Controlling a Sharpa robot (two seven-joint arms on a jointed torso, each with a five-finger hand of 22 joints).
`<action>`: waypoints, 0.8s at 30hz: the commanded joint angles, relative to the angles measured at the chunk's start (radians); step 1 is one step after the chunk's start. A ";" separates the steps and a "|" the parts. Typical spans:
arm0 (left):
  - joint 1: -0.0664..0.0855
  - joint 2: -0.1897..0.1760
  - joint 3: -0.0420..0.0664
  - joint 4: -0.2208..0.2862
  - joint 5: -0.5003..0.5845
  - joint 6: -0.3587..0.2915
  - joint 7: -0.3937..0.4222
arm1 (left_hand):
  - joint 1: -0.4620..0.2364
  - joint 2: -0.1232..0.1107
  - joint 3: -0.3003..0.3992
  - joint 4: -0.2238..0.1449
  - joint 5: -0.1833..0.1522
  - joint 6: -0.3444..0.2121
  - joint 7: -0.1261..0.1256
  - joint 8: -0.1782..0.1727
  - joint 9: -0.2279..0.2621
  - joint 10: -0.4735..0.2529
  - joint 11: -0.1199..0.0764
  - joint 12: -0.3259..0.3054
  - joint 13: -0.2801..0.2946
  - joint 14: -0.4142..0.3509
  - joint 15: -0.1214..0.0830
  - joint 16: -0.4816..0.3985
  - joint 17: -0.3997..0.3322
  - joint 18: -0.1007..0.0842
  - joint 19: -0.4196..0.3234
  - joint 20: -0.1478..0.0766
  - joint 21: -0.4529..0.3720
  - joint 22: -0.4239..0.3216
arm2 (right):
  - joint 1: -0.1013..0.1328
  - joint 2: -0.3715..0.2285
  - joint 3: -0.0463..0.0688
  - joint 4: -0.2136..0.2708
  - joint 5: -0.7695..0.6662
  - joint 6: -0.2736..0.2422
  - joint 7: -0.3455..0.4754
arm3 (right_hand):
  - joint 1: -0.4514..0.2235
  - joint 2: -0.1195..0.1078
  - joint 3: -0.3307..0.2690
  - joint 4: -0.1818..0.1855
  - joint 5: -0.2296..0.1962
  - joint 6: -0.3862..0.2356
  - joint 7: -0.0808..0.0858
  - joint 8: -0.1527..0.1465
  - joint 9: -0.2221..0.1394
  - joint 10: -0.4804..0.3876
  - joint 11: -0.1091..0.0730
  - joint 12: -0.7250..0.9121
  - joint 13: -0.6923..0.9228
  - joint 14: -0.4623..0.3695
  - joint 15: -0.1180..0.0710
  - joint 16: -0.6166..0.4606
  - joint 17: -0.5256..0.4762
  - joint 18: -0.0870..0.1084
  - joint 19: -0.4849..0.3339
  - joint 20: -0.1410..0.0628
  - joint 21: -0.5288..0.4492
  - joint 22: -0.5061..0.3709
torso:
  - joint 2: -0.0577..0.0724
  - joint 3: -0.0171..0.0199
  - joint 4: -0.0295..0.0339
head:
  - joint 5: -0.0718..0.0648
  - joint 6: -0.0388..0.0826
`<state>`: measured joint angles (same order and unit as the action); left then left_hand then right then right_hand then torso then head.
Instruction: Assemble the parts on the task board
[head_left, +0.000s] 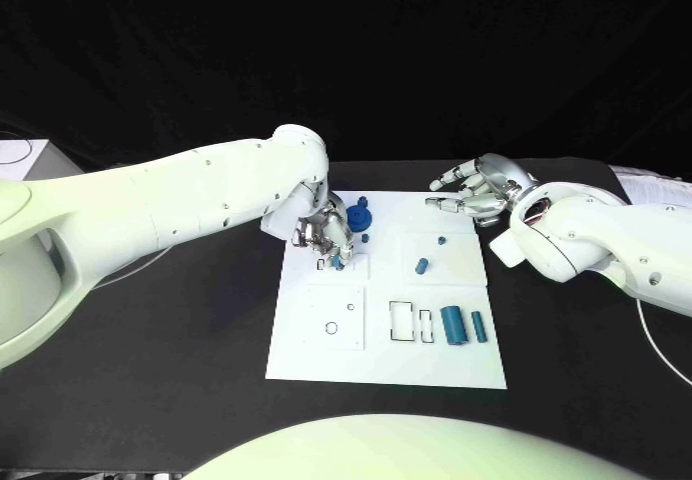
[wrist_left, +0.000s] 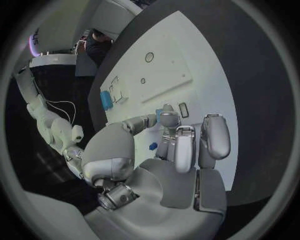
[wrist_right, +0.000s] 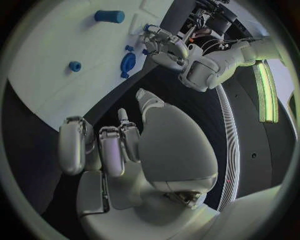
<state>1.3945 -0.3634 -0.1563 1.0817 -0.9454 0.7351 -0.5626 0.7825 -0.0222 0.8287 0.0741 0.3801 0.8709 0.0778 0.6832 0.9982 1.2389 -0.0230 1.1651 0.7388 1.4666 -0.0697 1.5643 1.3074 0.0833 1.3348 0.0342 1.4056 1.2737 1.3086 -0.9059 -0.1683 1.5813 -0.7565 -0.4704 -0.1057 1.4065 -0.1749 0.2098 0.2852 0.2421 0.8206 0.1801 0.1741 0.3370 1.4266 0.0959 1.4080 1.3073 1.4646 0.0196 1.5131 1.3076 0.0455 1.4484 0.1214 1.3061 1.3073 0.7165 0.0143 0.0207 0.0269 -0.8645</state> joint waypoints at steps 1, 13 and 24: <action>-0.003 0.003 -0.002 0.000 0.001 0.025 -0.001 | 0.003 0.011 0.244 -0.248 0.006 0.036 -0.028 -0.003 0.001 0.006 -0.001 0.007 0.003 0.104 -0.008 0.006 0.262 -0.007 0.008 0.001 0.006 0.001 | -0.001 0.001 0.000 -0.001 -0.001 0.008 0.003 | -0.006 0.000 -0.005 -0.002 0.006 0.000 0.000 0.006 0.000 0.000 -0.002 0.003 0.112 0.072 -0.004 -0.005 0.140 0.017 -0.003 -0.003 -0.006 0.100 | 0.000 -0.0001 0.0003 | 0.000 -0.004; -0.004 0.000 -0.002 -0.004 -0.004 0.035 -0.001 | 0.000 0.009 0.241 -0.250 0.020 0.040 -0.029 -0.005 0.003 0.012 -0.002 0.010 0.009 0.104 -0.009 0.006 0.262 -0.007 0.009 0.000 0.006 0.002 | -0.002 0.001 0.000 -0.001 -0.001 0.009 0.003 | -0.006 0.000 -0.005 -0.002 0.006 0.000 0.000 0.006 0.000 0.000 -0.002 0.003 0.112 0.072 -0.004 -0.005 0.140 0.017 -0.003 -0.003 -0.006 0.100 | 0.000 -0.0005 0.0009 | 0.000 -0.004; -0.005 -0.005 -0.003 -0.006 -0.006 0.039 -0.001 | -0.001 0.009 0.240 -0.250 0.024 0.041 -0.030 -0.005 0.004 0.013 -0.002 0.010 0.009 0.104 -0.009 0.006 0.263 -0.008 0.010 0.000 0.007 0.003 | -0.002 0.000 0.000 0.000 -0.001 0.010 0.004 | -0.006 0.000 -0.005 -0.002 0.006 0.000 0.000 0.006 0.000 0.000 -0.002 0.003 0.112 0.072 -0.004 -0.005 0.140 0.017 -0.003 -0.003 -0.006 0.100 | 0.000 -0.0005 0.0007 | 0.000 -0.006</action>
<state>1.3928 -0.3667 -0.1568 1.0771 -0.9441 0.7473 -0.5620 0.7830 -0.0224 0.8272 0.0726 0.3984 0.8800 0.0761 0.6831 1.0006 1.2460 -0.0228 1.1696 0.7472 1.4667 -0.0695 1.5643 1.3074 0.0833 1.3347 0.0342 1.4089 1.2757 1.3072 -0.9059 -0.1684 1.5810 -0.7563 -0.4694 -0.1056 1.4065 -0.1749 0.2098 0.2852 0.2421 0.8206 0.1801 0.1740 0.3371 1.4266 0.0959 1.4080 1.3073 1.4646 0.0196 1.5131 1.3074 0.0455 1.4484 0.1214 1.3061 1.3079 0.7161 0.0138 0.0215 0.0267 -0.8704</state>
